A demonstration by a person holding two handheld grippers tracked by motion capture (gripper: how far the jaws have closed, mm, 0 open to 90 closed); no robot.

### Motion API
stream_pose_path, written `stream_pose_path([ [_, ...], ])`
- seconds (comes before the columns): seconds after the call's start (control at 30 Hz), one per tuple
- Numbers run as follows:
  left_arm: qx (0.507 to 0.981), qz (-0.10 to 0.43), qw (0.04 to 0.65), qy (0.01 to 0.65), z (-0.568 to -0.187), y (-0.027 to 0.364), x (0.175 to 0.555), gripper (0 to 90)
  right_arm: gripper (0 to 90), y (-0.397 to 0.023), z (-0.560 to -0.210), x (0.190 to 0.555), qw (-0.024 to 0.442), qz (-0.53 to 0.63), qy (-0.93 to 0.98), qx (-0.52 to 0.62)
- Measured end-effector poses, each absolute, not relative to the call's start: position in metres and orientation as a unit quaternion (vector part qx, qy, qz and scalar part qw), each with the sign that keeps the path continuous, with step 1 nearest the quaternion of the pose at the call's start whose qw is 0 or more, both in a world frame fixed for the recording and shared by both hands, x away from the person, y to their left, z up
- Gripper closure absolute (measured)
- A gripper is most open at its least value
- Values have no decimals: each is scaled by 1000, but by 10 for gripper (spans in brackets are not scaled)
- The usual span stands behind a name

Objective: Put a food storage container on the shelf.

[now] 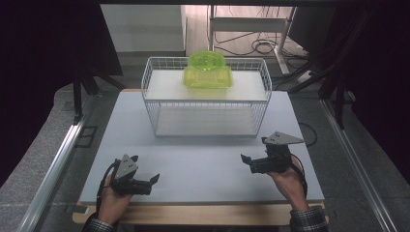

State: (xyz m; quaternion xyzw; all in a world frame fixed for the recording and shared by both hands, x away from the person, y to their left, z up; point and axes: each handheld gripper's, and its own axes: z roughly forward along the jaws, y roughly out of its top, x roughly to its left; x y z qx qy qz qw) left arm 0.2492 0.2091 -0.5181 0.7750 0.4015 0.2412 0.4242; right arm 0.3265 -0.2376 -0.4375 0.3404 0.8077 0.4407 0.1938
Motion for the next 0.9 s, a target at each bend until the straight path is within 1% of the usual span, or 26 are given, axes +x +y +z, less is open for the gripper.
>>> stream_pose_path([
  [0.53,779,241,419,400,-519,208,249,0,0,-258,-471,313,189,443,800,357],
  [0.9,783,239,414,398,-519,207,250,0,0,-264,-489,313,189,428,805,365],
])
